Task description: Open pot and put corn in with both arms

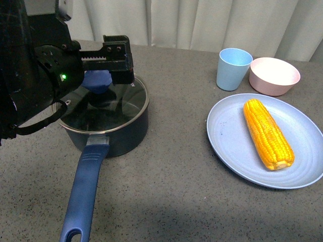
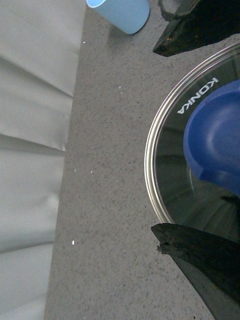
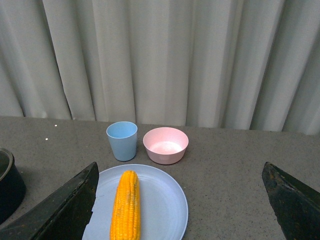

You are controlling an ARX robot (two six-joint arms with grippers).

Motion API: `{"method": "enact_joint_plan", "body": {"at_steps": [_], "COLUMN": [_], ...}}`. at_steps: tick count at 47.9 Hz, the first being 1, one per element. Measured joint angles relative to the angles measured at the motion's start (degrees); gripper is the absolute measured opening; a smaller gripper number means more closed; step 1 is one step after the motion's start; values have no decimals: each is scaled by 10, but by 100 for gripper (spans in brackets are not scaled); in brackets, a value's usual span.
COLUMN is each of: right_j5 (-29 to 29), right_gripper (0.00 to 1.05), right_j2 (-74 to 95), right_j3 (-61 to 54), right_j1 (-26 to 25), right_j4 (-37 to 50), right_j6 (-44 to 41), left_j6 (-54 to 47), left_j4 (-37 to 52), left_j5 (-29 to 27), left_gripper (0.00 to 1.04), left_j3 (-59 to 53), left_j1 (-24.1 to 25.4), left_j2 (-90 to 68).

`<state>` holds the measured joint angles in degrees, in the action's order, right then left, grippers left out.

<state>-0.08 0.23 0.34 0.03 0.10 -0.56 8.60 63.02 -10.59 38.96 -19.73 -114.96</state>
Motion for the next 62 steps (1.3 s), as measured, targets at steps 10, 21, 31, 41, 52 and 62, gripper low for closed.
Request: {"method": "enact_joint_plan", "body": {"at_steps": [10, 21, 31, 41, 52, 62], "right_j5": [0, 0, 0, 0, 0, 0], "right_gripper": [96, 96, 96, 96, 96, 96], "right_j2": [0, 0, 0, 0, 0, 0], "right_j3": [0, 0, 0, 0, 0, 0], "right_j1": [0, 0, 0, 0, 0, 0], "right_j4": [0, 0, 0, 0, 0, 0], "right_j6": [0, 0, 0, 0, 0, 0], "left_j6": [-6, -9, -13, -12, -9, -14], "left_j4": [-28, -34, -44, -50, -54, -32], "left_j5": [33, 36, 43, 44, 44, 58], "left_gripper": [98, 98, 98, 61, 59, 59], "left_j3": [18, 24, 25, 24, 8, -7], "left_j1": [-7, -2, 6, 8, 12, 64], "left_j2": [-22, -41, -45, -37, 46, 93]}}
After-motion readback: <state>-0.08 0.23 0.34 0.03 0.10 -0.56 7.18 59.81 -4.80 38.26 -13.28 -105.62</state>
